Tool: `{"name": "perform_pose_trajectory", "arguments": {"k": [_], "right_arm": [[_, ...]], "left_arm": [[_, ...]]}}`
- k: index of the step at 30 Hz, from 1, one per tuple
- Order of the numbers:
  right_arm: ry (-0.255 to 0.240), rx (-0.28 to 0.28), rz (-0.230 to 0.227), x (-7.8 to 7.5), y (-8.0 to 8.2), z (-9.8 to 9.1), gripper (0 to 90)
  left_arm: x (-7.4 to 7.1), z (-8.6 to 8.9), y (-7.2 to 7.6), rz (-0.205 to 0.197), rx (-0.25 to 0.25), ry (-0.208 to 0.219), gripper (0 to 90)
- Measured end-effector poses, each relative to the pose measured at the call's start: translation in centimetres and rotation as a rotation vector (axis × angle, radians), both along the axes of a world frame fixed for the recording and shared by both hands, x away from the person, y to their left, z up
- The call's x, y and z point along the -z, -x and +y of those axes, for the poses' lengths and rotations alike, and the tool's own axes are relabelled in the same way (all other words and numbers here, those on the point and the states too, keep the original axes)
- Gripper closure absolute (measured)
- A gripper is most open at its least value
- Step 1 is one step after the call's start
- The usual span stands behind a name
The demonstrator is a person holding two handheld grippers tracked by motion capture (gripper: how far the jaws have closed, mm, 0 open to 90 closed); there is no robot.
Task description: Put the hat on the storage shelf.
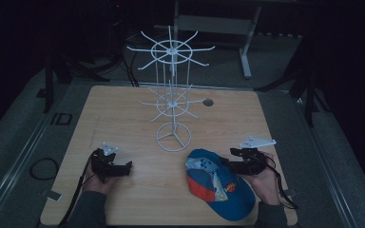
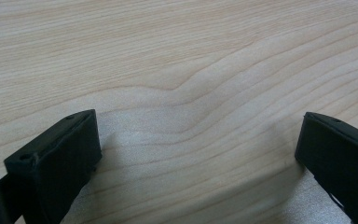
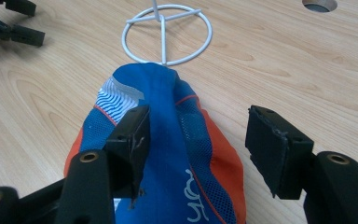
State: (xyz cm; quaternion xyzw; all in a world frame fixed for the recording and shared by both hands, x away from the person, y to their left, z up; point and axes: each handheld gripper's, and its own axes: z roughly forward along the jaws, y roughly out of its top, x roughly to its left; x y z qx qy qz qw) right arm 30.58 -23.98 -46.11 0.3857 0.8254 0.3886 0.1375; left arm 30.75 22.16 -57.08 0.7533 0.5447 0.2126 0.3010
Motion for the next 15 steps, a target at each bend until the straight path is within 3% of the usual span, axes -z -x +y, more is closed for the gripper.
{"name": "perform_pose_trajectory", "arguments": {"k": [6,15], "right_arm": [[-0.021,-0.035,0.031,0.1,-0.04,0.21,42.9],[-0.012,-0.026,0.055,0.04,-0.27,0.16,43.5]], "left_arm": [[0.01,-0.02,-0.02,-0.002,-0.002,0.001,0.2],[0.02,-0.03,-0.03,-0.002,-0.002,0.002,0.2]]}}
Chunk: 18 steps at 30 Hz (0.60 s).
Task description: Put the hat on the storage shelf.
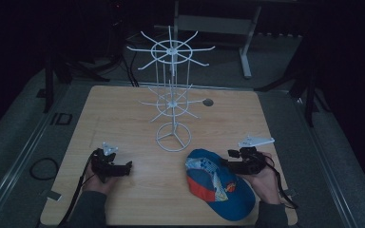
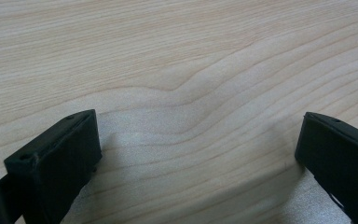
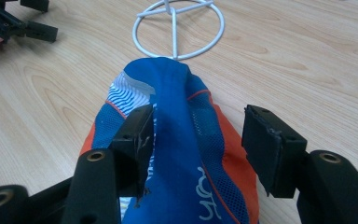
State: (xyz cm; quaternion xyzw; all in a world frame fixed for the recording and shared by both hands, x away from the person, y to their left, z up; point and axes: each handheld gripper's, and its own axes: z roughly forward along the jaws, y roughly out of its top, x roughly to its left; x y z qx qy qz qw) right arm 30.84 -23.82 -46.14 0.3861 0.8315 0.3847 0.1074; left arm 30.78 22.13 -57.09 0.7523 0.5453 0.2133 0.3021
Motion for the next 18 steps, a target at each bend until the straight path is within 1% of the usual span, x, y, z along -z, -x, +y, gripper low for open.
{"name": "perform_pose_trajectory", "arguments": {"k": [6,13,16,18], "right_arm": [[0.015,-0.011,0.004,-0.32,-0.1,0.3,43.4],[0.043,-0.037,0.024,-0.31,-0.29,0.94,43.1],[0.059,-0.046,0.024,-0.55,-0.39,0.91,42.4],[0.06,-0.046,0.026,-0.68,-0.41,0.87,42.2]], "left_arm": [[0.0,0.0,0.0,0.0,0.0,0.0,0.2],[0.0,0.0,0.0,0.0,0.0,0.0,0.2],[0.0,0.0,0.0,0.0,0.0,0.0,0.2],[0.0,0.0,0.0,0.0,0.0,0.0,0.2]]}}
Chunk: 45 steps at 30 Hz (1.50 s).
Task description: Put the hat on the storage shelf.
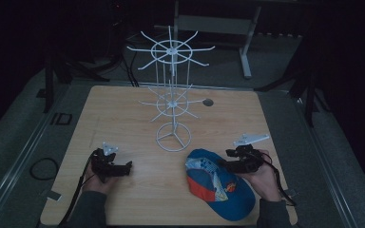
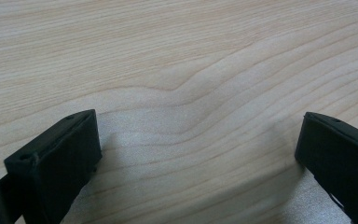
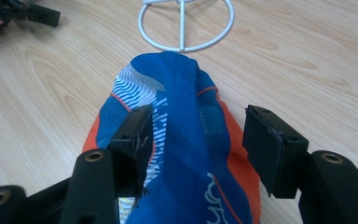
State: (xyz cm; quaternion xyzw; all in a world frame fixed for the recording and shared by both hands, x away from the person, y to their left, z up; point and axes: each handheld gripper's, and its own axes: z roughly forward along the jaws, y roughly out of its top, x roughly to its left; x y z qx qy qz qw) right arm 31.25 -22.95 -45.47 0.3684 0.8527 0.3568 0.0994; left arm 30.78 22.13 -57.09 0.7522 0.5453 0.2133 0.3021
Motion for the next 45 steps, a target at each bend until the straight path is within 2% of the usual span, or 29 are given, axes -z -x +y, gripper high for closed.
{"name": "perform_pose_trajectory", "arguments": {"k": [3,10,20,45], "right_arm": [[-0.006,-0.013,0.008,-0.4,-0.1,0.0,41.7],[0.038,-0.042,0.033,-0.1,-0.5,0.8,40.6],[0.061,-0.05,0.041,0.2,-1.0,1.6,38.9],[0.096,-0.073,0.096,1.7,-2.5,3.0,38.6]], "left_arm": [[0.0,0.0,0.0,0.0,0.0,0.0,0.2],[0.0,0.0,0.0,0.0,0.0,0.0,0.2],[0.0,0.0,0.0,0.001,0.001,0.0,0.2],[0.0,0.0,0.0,0.0,0.0,0.0,0.2]]}}
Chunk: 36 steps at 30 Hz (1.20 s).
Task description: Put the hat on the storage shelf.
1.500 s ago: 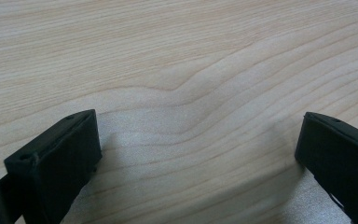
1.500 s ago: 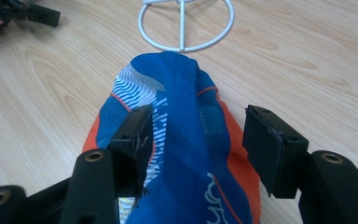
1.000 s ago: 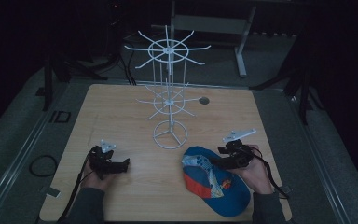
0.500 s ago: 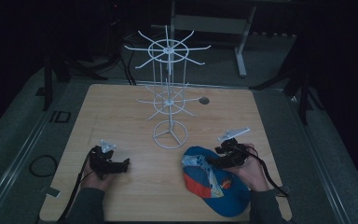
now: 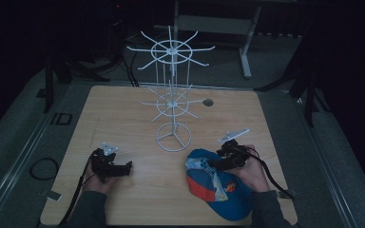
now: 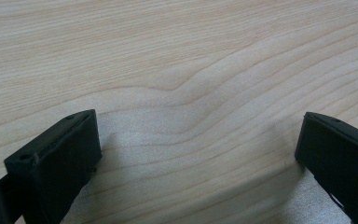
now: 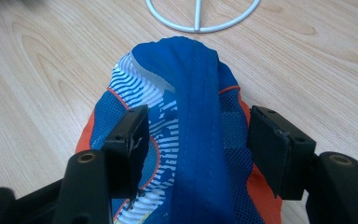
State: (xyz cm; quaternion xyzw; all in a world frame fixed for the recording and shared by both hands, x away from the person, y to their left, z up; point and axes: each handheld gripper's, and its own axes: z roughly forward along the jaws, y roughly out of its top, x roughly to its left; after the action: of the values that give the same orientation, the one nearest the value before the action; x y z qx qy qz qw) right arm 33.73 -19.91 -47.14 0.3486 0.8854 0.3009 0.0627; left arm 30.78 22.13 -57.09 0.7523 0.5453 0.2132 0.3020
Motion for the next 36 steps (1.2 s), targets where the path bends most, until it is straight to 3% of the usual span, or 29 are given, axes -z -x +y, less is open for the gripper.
{"name": "perform_pose_trajectory", "arguments": {"k": [21,30,32,36], "right_arm": [[0.058,-0.027,0.048,1.3,-0.9,0.9,37.2],[0.12,-0.028,0.08,1.9,-1.3,1.1,37.7],[0.136,-0.025,0.091,2.1,-1.4,1.2,39.5],[0.141,-0.044,0.123,2.2,-1.5,1.3,51.8]], "left_arm": [[0.0,0.0,0.0,-0.001,0.0,0.001,0.2],[0.0,0.0,0.0,0.0,0.0,0.0,0.2],[0.0,0.0,0.0,0.0,0.0,0.0,0.2],[0.0,0.0,0.0,0.0,0.0,0.0,0.2]]}}
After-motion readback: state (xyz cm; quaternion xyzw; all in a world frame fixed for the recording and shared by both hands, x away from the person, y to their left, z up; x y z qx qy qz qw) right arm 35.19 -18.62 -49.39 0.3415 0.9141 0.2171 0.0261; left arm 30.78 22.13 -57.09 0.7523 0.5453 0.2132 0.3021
